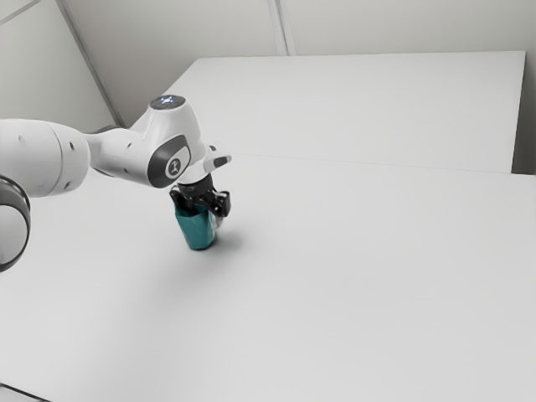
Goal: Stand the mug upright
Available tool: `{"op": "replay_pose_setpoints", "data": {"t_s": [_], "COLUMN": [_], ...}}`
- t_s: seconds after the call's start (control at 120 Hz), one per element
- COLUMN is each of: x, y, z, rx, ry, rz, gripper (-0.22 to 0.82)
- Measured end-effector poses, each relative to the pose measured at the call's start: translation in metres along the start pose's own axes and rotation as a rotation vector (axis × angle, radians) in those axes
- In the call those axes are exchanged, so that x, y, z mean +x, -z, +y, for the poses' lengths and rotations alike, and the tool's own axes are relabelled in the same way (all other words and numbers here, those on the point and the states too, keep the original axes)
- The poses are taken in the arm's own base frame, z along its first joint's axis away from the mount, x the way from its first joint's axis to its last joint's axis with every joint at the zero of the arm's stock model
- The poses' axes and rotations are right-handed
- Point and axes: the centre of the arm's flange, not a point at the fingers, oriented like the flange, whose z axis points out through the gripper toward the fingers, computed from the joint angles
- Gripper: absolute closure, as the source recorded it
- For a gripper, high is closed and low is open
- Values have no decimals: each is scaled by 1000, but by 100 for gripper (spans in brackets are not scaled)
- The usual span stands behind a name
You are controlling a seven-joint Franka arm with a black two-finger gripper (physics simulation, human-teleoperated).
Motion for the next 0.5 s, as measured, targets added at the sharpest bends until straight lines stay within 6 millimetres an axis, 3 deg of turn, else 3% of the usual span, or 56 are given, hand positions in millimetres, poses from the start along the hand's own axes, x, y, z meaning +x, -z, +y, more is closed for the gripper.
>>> {"op": "replay_pose_setpoints", "data": {"t_s": [0.117, 0.167, 0.358, 0.433, 0.5], "x": [2, 4, 41, 41, 29], "y": [6, 19, 136, 180, 235], "z": [-1, -1, 2, 6, 20], "rx": [-1, 1, 24, 28, 20], "ry": [21, 27, 42, 44, 26], "rz": [7, 28, 133, 148, 165], "gripper": [17, 13, 5, 4, 3]}}
